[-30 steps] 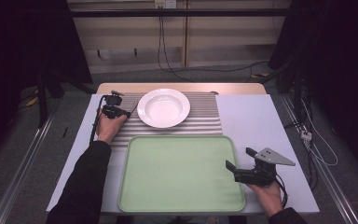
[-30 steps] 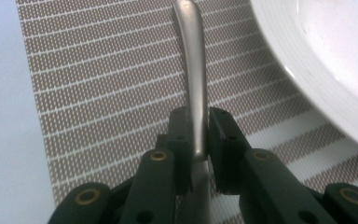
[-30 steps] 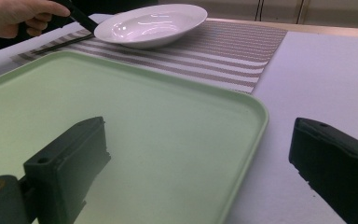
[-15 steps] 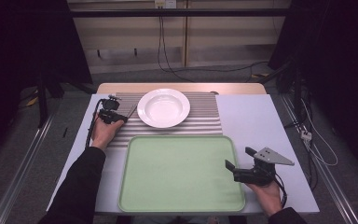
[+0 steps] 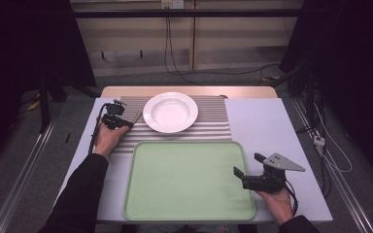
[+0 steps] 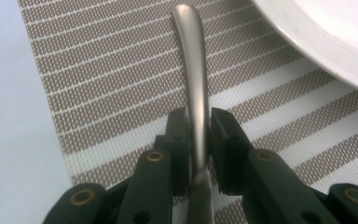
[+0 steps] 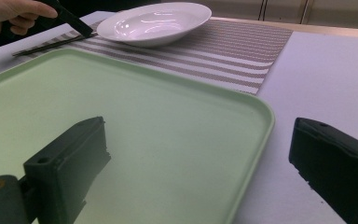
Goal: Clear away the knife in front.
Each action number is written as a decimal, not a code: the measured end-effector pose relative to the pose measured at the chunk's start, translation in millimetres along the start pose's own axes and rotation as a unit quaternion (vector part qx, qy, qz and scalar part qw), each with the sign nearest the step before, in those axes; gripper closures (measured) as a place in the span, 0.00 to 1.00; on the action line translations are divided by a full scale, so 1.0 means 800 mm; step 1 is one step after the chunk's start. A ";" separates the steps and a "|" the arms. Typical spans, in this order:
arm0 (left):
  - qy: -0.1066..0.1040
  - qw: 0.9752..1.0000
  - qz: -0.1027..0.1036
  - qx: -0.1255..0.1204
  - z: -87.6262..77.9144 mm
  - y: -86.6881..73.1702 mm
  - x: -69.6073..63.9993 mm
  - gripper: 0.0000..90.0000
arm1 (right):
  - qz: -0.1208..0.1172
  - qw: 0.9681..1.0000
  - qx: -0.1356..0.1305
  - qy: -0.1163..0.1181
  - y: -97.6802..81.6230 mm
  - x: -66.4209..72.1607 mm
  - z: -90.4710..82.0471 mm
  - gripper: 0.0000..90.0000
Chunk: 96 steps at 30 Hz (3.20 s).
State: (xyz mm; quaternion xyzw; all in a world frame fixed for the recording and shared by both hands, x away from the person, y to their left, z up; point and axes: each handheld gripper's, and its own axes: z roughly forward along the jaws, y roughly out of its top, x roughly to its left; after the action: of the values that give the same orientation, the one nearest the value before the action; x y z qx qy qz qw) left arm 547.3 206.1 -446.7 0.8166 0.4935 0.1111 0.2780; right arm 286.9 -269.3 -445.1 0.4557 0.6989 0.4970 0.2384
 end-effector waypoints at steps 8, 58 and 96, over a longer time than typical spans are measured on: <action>0.007 1.000 0.003 0.008 0.004 0.007 -0.003 0.88 | -0.003 1.000 0.004 0.003 0.000 0.001 0.000 0.05; 0.002 1.000 0.021 0.014 -0.020 0.015 -0.008 0.89 | -0.003 1.000 0.009 0.003 0.000 0.002 0.002 0.05; -0.021 0.997 0.073 -0.035 -0.096 -0.002 -0.084 0.89 | -0.003 1.000 0.006 0.002 0.000 0.002 0.001 0.05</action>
State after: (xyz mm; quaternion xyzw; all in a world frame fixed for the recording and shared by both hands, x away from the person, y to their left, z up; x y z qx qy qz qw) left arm 478.0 174.7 -378.1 0.8423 0.4228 0.1311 0.3076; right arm 287.0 -267.8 -445.3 0.4541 0.7036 0.4928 0.2362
